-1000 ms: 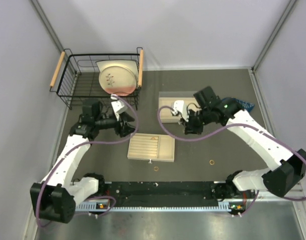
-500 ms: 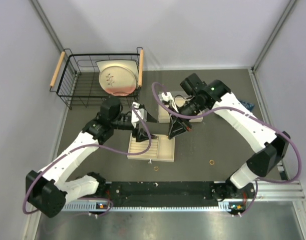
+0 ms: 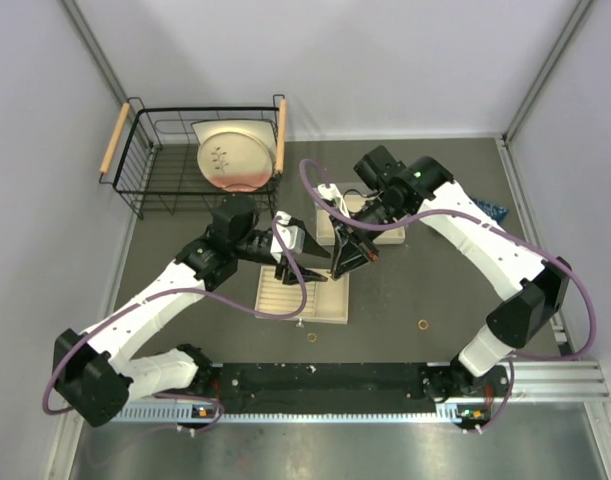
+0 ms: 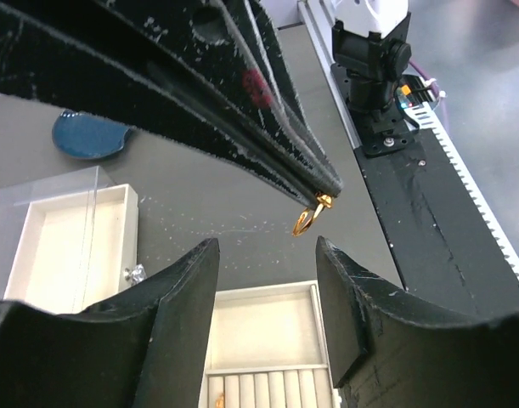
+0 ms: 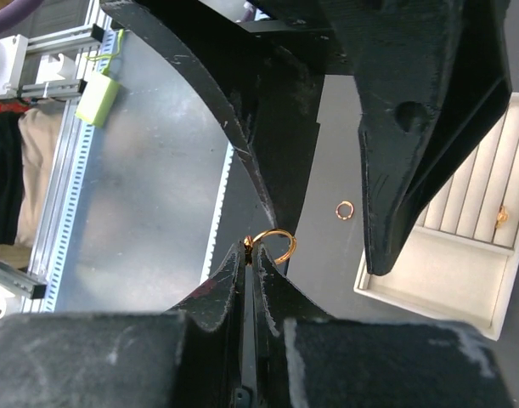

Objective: Organize the mixed jewelry

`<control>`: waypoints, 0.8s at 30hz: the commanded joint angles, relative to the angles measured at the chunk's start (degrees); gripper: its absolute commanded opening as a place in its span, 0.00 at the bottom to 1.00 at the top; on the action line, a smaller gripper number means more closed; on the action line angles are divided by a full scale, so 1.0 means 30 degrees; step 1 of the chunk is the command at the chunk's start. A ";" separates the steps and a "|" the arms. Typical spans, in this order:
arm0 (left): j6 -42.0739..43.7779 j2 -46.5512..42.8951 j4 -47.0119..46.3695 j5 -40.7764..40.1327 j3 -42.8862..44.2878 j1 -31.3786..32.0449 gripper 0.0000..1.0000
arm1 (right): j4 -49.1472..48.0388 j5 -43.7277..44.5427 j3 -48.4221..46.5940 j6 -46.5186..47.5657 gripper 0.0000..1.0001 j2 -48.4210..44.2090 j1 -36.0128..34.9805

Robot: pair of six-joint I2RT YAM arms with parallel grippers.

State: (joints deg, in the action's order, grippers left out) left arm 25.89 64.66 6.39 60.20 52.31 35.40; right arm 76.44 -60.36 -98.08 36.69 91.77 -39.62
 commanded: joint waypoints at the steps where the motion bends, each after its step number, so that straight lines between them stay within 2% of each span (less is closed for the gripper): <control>1: -0.0631 -0.0226 -0.1252 0.0996 0.0550 0.0183 0.54 | 0.0857 -0.0330 -0.1026 0.0544 0.00 0.0202 -0.0272; 4: -0.0865 -0.0313 -0.1252 0.1230 0.0608 0.0242 0.52 | 0.0740 -0.0125 -0.1056 0.0428 0.00 0.0202 -0.0272; 18: -0.1540 -0.0402 -0.1692 0.1319 0.0491 0.0623 0.34 | 0.0271 0.0548 -0.1056 -0.0012 0.00 0.0290 -0.0301; 24: -0.1482 -0.0461 -0.1692 0.1260 0.0404 0.0710 0.23 | 0.0212 0.0637 -0.1173 -0.0188 0.00 0.0261 -0.0271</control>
State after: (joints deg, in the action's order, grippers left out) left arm 22.06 64.64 3.79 62.39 52.31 37.08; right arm 77.23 -57.89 -98.74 35.97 92.33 -39.72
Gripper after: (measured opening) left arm 0.264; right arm 0.012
